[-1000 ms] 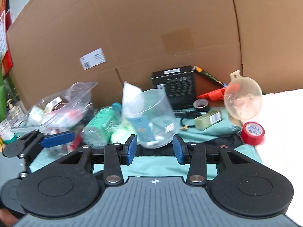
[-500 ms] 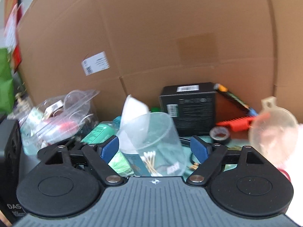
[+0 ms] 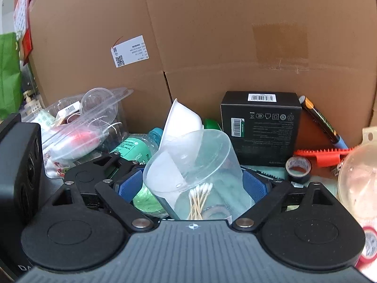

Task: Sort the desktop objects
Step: 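Close the right gripper on the clear measuring cup with cotton swabs, then lift the measuring cup with the right gripper and drop it into the tray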

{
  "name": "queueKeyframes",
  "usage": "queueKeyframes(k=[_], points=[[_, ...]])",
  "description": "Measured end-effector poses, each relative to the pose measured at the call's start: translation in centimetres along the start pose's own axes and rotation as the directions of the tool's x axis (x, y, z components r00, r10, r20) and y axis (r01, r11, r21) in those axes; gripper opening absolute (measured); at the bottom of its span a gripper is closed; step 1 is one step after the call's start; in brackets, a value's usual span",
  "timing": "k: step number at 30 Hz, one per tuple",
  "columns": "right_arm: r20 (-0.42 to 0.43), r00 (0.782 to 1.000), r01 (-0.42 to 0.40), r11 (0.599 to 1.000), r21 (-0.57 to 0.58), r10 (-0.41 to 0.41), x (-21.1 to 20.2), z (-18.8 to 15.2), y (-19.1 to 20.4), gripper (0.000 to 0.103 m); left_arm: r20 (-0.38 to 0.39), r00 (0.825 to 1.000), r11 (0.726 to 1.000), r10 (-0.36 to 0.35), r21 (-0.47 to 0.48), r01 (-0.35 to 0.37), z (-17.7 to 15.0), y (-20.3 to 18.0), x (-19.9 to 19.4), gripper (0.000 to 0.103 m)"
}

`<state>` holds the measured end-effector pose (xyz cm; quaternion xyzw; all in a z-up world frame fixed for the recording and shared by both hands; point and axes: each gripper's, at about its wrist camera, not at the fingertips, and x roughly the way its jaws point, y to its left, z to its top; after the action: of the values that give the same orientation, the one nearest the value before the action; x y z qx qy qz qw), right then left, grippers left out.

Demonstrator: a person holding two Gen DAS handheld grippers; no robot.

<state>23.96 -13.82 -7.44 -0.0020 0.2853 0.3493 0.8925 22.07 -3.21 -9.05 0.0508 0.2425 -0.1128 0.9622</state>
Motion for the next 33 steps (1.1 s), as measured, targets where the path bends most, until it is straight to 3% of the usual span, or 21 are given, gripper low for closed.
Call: queueKeyframes(k=[4, 11, 18, 25, 33], points=[[0.014, 1.0, 0.01, 1.0, 0.022, -0.01, -1.1, -0.4, 0.2, 0.093, 0.018, 1.0, 1.0, -0.006, 0.02, 0.006, -0.1, -0.6, -1.0, 0.103], [0.088, 0.996, 0.03, 0.999, 0.013, -0.031, -6.0, -0.3, 2.9, 0.093, 0.119, 0.993, 0.997, 0.013, 0.072, -0.022, 0.8, -2.3, -6.0, 0.103], [0.199, 0.979, -0.038, 0.998, -0.042, 0.045, -9.4, 2.7, 8.2, 0.093, 0.228, 0.966, 0.984, 0.125, 0.094, -0.149, 3.2, -0.2, -12.5, 0.103], [0.226, 0.95, -0.201, 0.976, -0.081, 0.214, -5.0, 7.0, 14.8, 0.093, 0.233, 0.928, 0.941, 0.29, 0.106, -0.32, 3.8, 7.6, -16.4, 0.103], [0.183, 0.937, -0.295, 0.955, -0.04, 0.297, 4.3, 11.0, 21.1, 0.093, 0.139, 0.925, 0.928, 0.353, 0.075, -0.365, 3.8, 19.7, -15.1, 0.103]])
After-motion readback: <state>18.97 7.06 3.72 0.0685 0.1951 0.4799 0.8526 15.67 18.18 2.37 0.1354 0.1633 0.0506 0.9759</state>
